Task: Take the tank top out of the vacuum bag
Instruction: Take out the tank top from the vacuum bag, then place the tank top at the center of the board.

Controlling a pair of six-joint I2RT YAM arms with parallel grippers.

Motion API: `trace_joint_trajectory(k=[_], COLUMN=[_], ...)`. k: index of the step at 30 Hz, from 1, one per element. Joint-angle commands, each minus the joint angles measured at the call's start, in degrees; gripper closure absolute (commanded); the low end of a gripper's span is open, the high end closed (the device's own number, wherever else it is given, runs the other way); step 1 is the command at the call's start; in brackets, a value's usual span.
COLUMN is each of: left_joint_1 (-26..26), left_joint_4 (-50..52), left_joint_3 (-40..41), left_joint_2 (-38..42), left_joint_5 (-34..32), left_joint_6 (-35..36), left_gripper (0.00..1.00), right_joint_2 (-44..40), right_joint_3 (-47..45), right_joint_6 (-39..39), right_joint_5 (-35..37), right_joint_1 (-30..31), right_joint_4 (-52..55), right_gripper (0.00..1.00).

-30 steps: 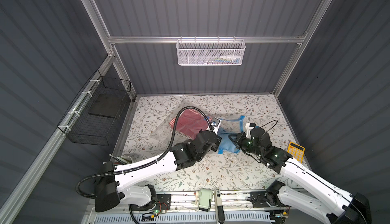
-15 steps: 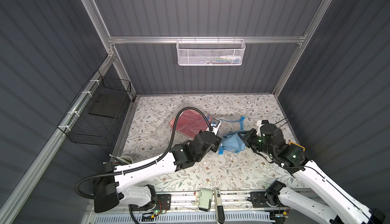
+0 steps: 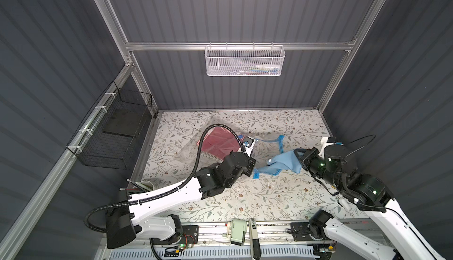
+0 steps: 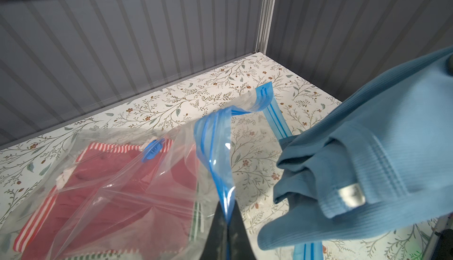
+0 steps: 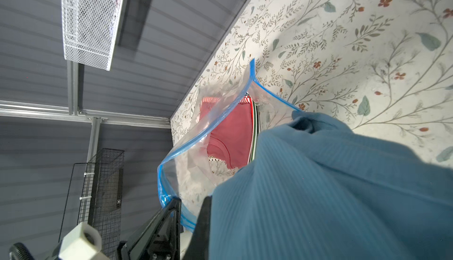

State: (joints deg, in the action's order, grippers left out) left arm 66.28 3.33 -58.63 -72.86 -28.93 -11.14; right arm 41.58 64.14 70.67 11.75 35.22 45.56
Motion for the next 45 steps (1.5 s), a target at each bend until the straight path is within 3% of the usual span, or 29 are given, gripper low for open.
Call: trace_joint_trajectory(k=[1,20,25,32,36,40,45], left_joint_1=[-0.07,0.03,-0.01,0.03,-0.01,-0.06,-0.03], left_joint_4=[-2.20,-2.77,-2.54,-2.31,-1.47,-1.08,-0.17], left_joint_3=[0.54,0.27,0.61,0.62,0.36,0.14,-0.79], left_joint_2=[1.48,2.28,2.63,2.84,2.80,2.74,2.05], left_joint_5=[0.18,1.61,1.76,1.77,1.66,0.75,0.12], left_joint_6=[-0.64,-0.99,-1.25,-1.52,-1.26,-0.49,0.13], left_gripper=[1.00,1.00,1.00,1.00,1.00,1.00,1.00], right_joint_2=[-0.78,-2.36,1.06,2.15,3.01,4.14,6.49], right_joint_3=[2.95,14.10,17.50,15.12,14.14,12.62,11.96], right_joint_6=[-0.70,-5.39,-7.89,-8.57,-10.47,-13.15,-16.52], right_joint_5=[1.89,11.78,10.16,8.57,6.07,-2.50,-8.22], right_joint_1=[-0.30,-0.58,-0.64,-2.45,-7.10,-16.25,-23.88], right_joint_4=[3.16,14.76,16.22,12.90,11.62,8.83,6.08], right_gripper=[1.00,1.00,1.00,1.00,1.00,1.00,1.00])
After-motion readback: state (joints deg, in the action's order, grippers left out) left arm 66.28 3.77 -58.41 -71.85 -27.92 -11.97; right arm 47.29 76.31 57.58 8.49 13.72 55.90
